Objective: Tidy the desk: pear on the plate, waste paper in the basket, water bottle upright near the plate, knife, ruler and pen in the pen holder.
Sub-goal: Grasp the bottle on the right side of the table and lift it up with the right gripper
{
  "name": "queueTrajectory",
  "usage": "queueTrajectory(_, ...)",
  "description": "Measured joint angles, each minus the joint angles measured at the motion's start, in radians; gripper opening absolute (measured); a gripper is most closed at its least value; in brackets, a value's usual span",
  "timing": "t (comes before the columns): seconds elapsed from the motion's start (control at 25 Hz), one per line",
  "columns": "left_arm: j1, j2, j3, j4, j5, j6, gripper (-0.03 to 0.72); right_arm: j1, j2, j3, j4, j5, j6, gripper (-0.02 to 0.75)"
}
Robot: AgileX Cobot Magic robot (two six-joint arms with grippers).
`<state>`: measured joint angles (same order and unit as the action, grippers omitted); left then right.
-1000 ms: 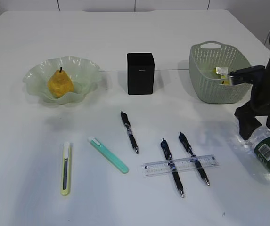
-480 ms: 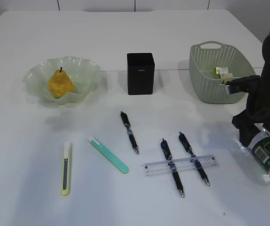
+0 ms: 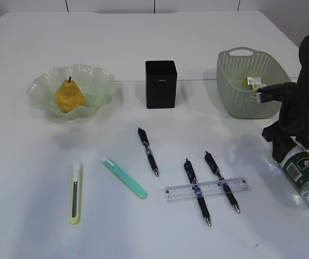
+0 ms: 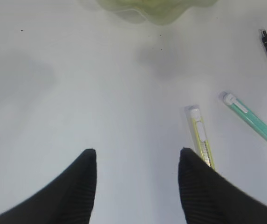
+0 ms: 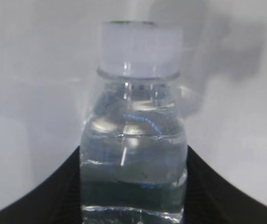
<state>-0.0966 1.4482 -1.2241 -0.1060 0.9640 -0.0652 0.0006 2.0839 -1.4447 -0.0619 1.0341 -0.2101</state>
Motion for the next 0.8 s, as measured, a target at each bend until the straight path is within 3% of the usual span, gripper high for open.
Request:
queueTrajectory(0.32, 0.000, 0.000, 0.000, 0.000, 0.000, 0.000, 0.393, 0.000, 0.009, -0.061, 0.013, 0.089, 0.000, 0.385)
queueTrajectory(0.8, 0.000, 0.000, 0.000, 0.000, -0.002, 0.000, 0.393, 0.000, -0.195, -0.061, 0.162, 0.106, -0.004, 0.385)
